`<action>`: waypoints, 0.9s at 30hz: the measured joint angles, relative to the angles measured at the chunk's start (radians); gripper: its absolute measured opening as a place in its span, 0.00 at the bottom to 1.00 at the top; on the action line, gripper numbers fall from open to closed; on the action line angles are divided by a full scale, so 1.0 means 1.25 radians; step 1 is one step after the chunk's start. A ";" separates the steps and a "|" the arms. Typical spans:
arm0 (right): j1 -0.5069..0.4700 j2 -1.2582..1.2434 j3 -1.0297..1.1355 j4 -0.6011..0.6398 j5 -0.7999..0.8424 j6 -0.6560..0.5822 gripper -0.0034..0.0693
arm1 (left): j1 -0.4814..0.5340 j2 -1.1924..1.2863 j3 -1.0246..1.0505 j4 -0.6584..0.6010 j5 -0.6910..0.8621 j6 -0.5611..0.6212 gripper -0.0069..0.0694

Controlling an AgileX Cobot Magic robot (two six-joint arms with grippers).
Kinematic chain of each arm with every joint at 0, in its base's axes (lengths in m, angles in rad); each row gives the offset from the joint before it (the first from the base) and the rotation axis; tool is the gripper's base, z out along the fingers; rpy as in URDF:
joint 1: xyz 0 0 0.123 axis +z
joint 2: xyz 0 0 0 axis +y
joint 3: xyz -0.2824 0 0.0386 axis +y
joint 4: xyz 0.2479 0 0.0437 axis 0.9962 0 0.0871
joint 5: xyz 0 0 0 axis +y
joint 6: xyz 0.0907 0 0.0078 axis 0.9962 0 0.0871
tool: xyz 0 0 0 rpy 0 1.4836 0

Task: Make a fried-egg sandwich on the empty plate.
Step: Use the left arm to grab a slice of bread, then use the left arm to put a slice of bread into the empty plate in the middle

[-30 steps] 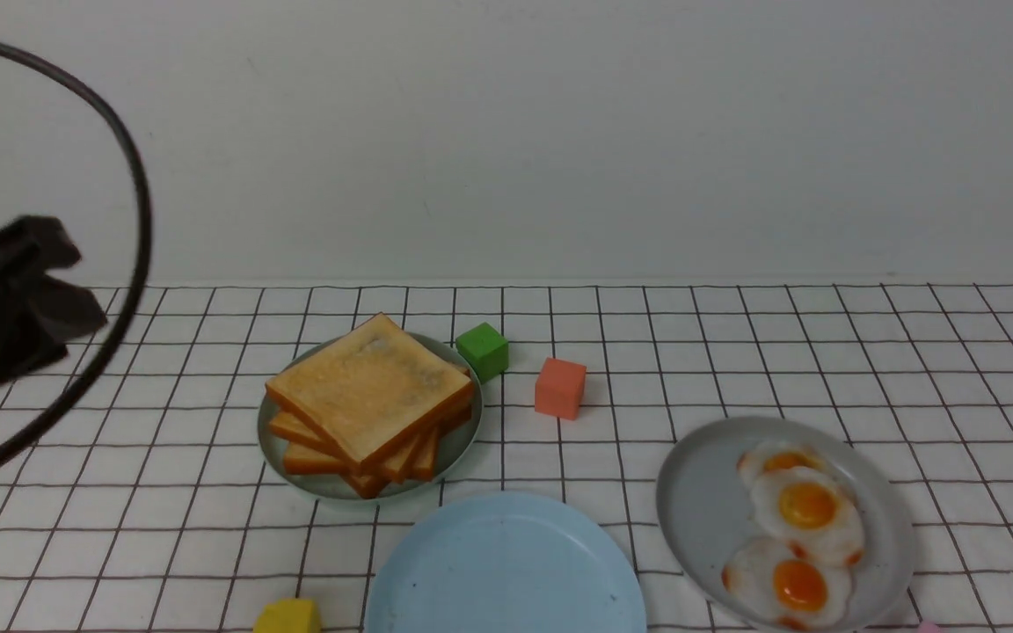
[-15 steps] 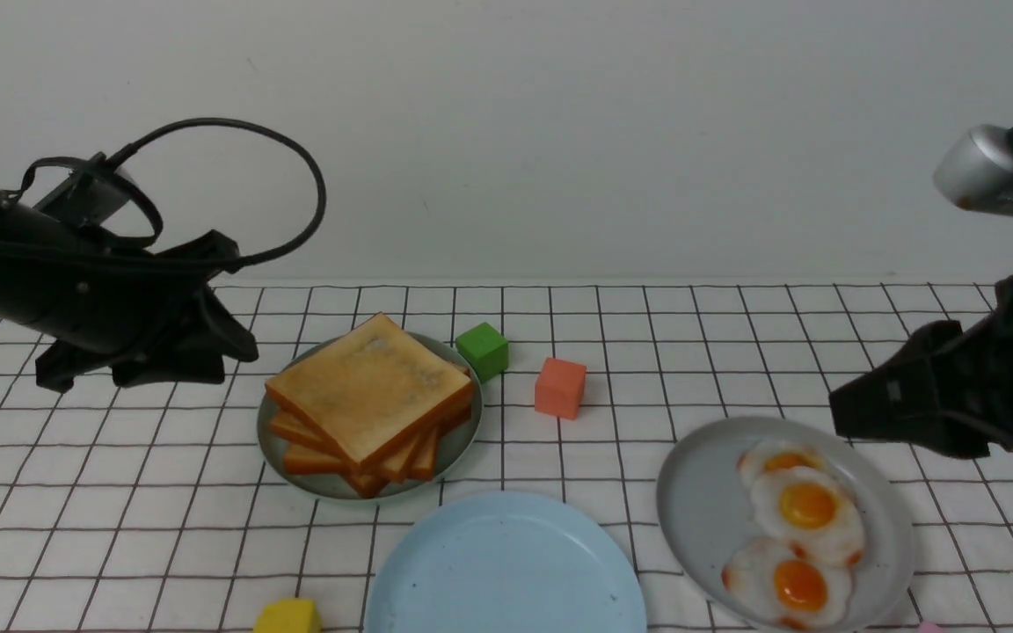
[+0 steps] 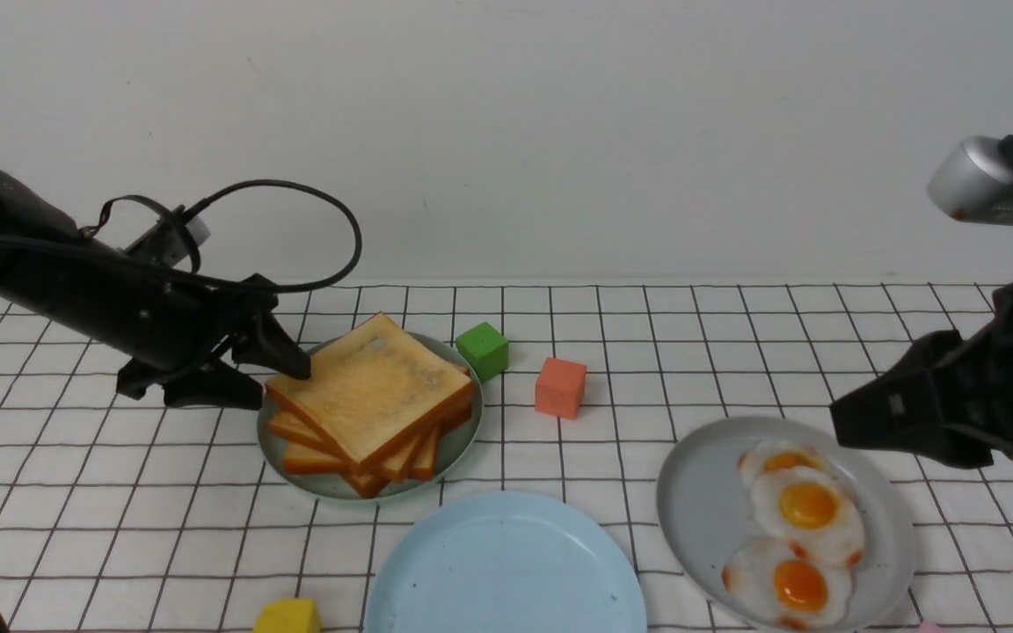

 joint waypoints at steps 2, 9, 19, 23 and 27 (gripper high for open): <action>0.000 0.000 0.000 0.000 0.000 0.000 0.38 | 0.000 0.014 -0.001 -0.030 0.003 0.027 0.67; 0.000 0.000 0.000 0.000 0.000 0.000 0.38 | 0.000 0.020 -0.002 -0.044 0.003 0.042 0.51; 0.000 0.000 0.000 0.000 0.001 0.000 0.38 | 0.000 -0.019 -0.017 0.004 0.008 0.044 0.27; 0.000 0.000 0.000 0.000 0.002 0.000 0.38 | 0.003 -0.089 -0.024 0.017 0.015 0.054 0.27; 0.000 0.000 0.000 0.000 0.003 0.000 0.38 | 0.003 -0.166 -0.026 0.005 0.087 0.123 0.27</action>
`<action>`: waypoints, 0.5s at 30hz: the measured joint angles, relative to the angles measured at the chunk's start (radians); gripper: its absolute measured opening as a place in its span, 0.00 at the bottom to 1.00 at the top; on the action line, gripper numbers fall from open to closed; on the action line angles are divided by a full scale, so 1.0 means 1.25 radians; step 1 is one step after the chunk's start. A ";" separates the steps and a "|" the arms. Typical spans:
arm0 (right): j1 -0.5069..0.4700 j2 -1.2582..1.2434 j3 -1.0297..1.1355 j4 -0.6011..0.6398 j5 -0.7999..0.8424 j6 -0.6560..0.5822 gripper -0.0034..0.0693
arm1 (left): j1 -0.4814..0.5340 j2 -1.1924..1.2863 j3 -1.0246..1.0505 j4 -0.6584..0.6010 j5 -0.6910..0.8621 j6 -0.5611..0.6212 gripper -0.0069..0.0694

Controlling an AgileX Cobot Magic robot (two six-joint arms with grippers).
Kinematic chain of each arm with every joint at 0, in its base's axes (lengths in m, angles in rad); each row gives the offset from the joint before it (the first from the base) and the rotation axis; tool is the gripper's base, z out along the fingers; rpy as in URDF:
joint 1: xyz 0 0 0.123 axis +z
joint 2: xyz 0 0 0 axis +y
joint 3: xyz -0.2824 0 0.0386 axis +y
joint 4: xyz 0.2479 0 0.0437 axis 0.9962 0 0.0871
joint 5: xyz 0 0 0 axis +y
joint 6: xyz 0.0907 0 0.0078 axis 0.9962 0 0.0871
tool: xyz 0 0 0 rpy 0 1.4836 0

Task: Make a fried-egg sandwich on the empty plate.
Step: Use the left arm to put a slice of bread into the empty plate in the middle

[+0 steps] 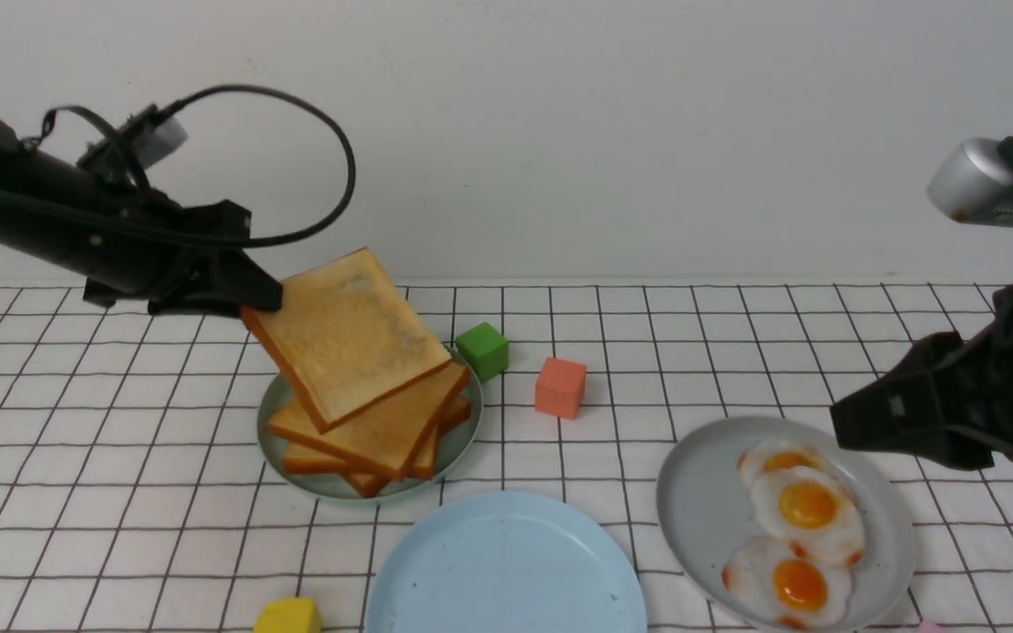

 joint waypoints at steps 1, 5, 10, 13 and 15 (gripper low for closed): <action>0.000 0.000 0.000 0.000 0.000 0.000 0.38 | -0.004 -0.019 -0.001 -0.011 0.035 0.027 0.27; 0.000 0.000 0.000 0.000 0.001 0.000 0.38 | -0.049 -0.054 0.002 -0.044 0.146 0.114 0.27; 0.000 0.000 0.000 0.000 0.000 0.000 0.38 | -0.169 -0.038 0.077 -0.045 0.154 0.180 0.27; 0.000 0.000 0.000 0.000 0.000 0.000 0.38 | -0.223 -0.004 0.130 -0.028 0.109 0.184 0.27; 0.000 0.000 0.000 0.000 -0.002 0.000 0.38 | -0.252 0.025 0.151 -0.008 0.070 0.185 0.27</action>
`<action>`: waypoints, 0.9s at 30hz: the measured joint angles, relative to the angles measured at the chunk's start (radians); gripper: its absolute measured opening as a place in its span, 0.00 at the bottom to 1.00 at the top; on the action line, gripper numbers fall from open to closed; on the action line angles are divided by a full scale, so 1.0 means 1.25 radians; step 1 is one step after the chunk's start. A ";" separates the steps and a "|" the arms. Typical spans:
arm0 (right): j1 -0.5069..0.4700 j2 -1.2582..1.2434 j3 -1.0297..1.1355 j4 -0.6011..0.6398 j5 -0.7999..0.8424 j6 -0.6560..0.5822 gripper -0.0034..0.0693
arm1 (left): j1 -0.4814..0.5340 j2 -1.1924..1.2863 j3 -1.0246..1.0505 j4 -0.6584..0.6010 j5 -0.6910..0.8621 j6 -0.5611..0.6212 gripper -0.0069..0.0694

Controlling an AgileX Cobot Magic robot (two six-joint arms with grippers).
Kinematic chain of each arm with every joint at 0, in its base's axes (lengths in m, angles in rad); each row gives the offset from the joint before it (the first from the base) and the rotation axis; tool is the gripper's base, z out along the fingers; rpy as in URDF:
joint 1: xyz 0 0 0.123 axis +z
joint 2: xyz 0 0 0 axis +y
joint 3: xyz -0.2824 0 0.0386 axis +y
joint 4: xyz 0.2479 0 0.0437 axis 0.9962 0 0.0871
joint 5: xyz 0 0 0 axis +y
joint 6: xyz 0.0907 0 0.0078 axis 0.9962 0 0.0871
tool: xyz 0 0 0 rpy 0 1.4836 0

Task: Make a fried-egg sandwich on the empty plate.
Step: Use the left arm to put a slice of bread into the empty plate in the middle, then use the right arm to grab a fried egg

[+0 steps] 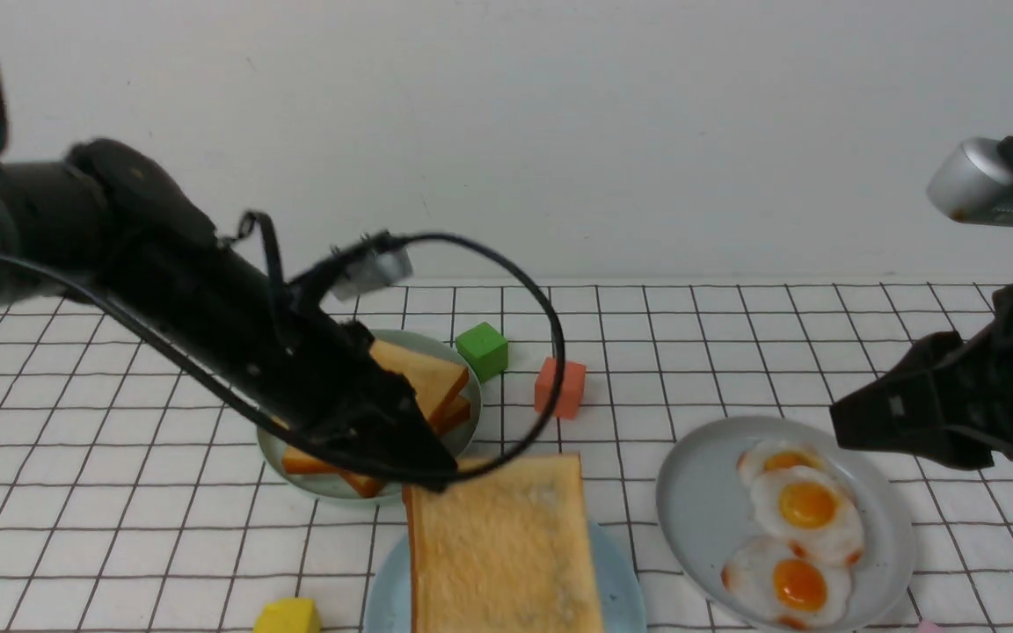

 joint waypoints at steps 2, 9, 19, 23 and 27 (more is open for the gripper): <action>0.000 0.000 0.000 0.000 -0.002 0.000 0.38 | -0.017 0.029 0.009 0.010 -0.030 -0.002 0.27; 0.000 0.000 0.000 -0.001 -0.010 0.013 0.38 | -0.034 0.064 0.010 0.013 -0.098 -0.027 0.34; -0.023 0.057 0.000 -0.144 -0.045 0.237 0.38 | -0.034 -0.019 -0.005 0.157 -0.070 -0.169 0.89; -0.084 0.136 0.000 -0.202 -0.055 0.320 0.38 | -0.034 -0.104 -0.070 0.283 -0.006 -0.313 0.95; -0.128 0.203 0.000 -0.199 -0.068 0.330 0.38 | -0.043 -0.220 -0.104 0.244 0.058 -0.335 0.88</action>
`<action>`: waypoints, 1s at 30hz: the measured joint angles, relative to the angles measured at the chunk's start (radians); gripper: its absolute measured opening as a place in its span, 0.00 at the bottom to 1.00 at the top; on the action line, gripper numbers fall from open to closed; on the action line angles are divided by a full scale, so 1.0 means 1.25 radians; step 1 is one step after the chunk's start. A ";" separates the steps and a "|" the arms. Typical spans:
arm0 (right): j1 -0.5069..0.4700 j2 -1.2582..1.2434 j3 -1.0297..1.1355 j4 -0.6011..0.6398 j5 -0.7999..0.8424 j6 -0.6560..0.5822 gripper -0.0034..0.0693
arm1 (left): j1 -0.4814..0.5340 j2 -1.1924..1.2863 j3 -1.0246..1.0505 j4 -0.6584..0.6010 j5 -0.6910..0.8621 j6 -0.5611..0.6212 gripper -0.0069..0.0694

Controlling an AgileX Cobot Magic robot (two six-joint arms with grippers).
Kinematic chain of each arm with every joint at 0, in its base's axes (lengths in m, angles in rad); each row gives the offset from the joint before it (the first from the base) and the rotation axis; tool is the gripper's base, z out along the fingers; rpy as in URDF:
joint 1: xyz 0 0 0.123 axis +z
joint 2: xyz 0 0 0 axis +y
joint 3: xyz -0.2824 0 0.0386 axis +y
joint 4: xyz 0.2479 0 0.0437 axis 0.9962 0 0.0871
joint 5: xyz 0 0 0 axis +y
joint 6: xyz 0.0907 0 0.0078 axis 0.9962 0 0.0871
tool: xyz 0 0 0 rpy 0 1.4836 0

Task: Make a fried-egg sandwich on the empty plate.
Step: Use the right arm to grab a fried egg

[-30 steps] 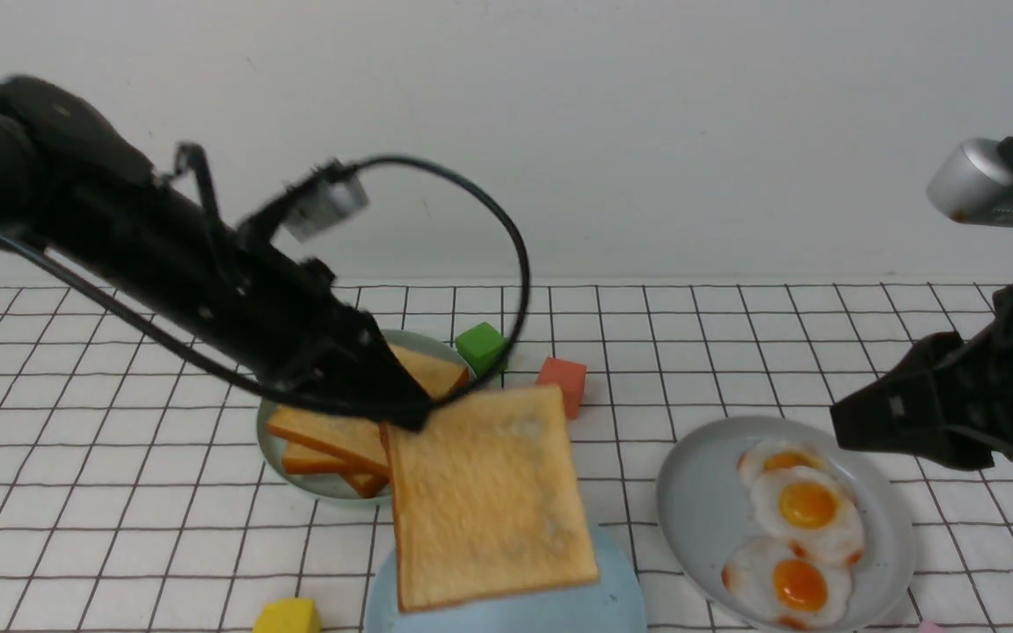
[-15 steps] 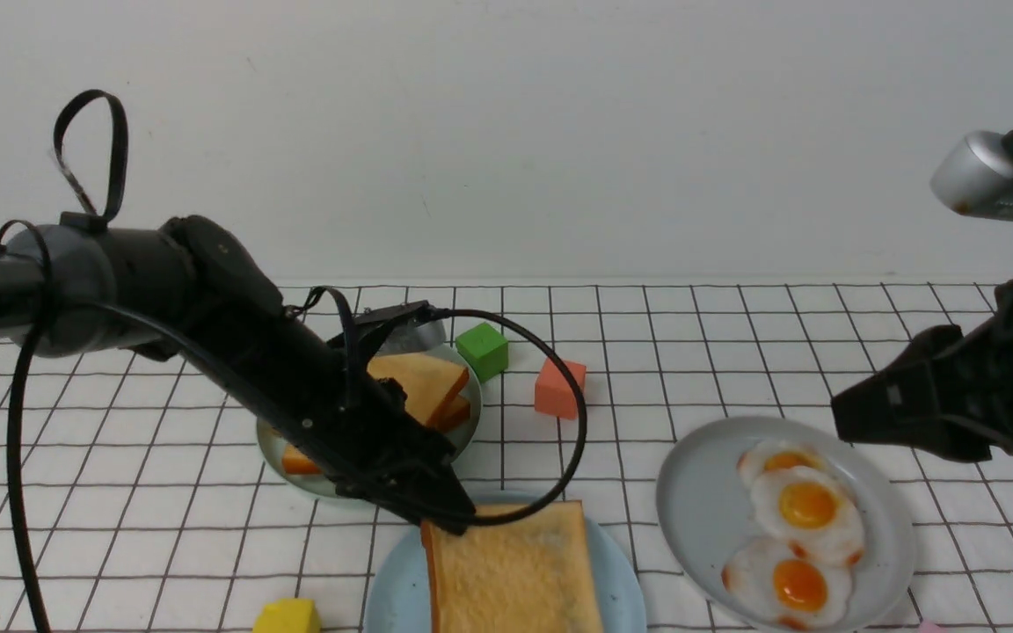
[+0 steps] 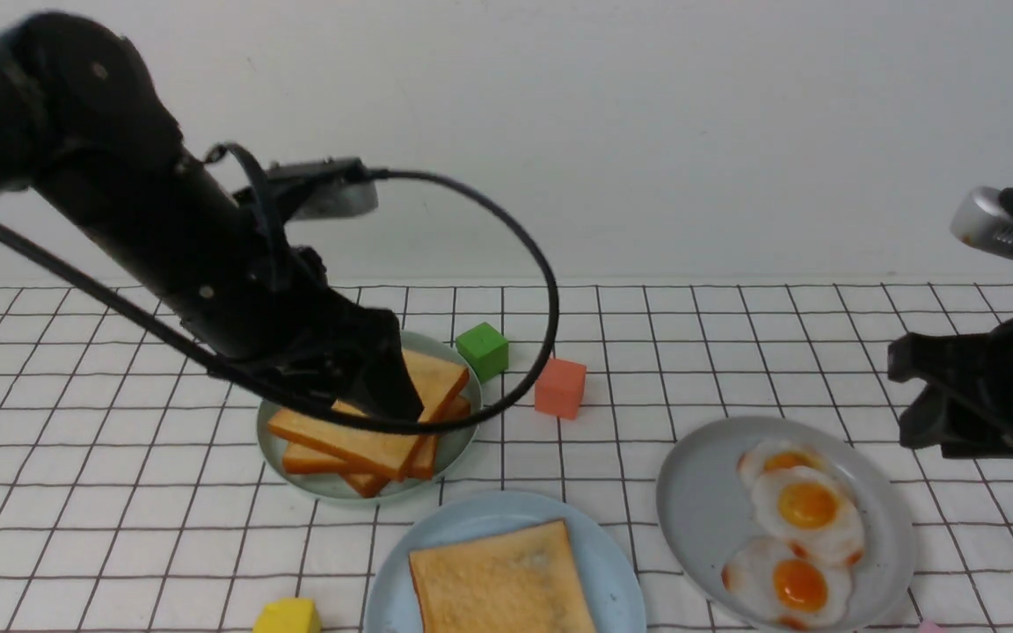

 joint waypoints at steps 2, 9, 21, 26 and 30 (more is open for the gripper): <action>-0.010 0.022 0.000 0.003 -0.003 0.001 0.38 | -0.013 -0.038 -0.002 -0.021 0.011 0.011 0.83; -0.093 0.165 0.000 0.171 -0.039 -0.160 0.41 | -0.184 -0.169 -0.003 -0.034 0.022 0.017 0.39; -0.223 0.247 0.082 0.549 -0.065 -0.548 0.60 | -0.333 -0.194 0.119 0.084 -0.135 -0.089 0.07; -0.223 0.279 0.087 0.633 -0.079 -0.628 0.65 | -0.333 -0.194 0.121 0.090 -0.146 -0.090 0.07; -0.223 0.305 0.087 0.640 -0.081 -0.638 0.63 | -0.333 -0.194 0.121 0.091 -0.146 -0.090 0.07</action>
